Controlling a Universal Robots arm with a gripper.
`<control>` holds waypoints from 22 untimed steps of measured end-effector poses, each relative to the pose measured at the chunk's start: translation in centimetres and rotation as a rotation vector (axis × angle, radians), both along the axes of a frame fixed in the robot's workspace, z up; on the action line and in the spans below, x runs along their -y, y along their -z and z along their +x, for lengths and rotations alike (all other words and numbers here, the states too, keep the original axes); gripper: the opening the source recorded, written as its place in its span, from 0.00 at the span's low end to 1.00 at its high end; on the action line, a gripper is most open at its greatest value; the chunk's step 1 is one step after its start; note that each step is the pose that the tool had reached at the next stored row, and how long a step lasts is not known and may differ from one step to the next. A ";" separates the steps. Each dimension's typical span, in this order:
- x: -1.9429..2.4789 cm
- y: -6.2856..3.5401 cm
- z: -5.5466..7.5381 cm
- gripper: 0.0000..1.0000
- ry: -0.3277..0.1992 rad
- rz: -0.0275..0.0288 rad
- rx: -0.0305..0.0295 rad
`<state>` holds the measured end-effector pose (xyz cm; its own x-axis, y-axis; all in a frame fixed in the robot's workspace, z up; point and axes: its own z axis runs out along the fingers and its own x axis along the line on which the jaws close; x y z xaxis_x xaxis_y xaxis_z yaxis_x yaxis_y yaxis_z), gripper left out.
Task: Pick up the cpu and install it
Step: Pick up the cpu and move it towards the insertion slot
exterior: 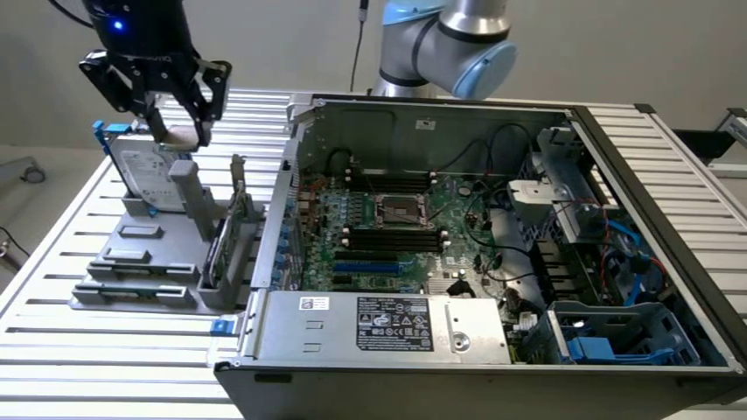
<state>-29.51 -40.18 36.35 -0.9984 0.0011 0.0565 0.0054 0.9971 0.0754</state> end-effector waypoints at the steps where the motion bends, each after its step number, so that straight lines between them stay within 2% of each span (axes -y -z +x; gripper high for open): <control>1: -0.01 -0.06 0.5 0.55 0.000 0.0001 -0.0002; 22: -0.29 -1.05 10.0 0.55 0.000 0.0024 -0.0066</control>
<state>-19.51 -39.89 37.40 -0.9980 0.0009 0.0630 0.0058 0.9970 0.0778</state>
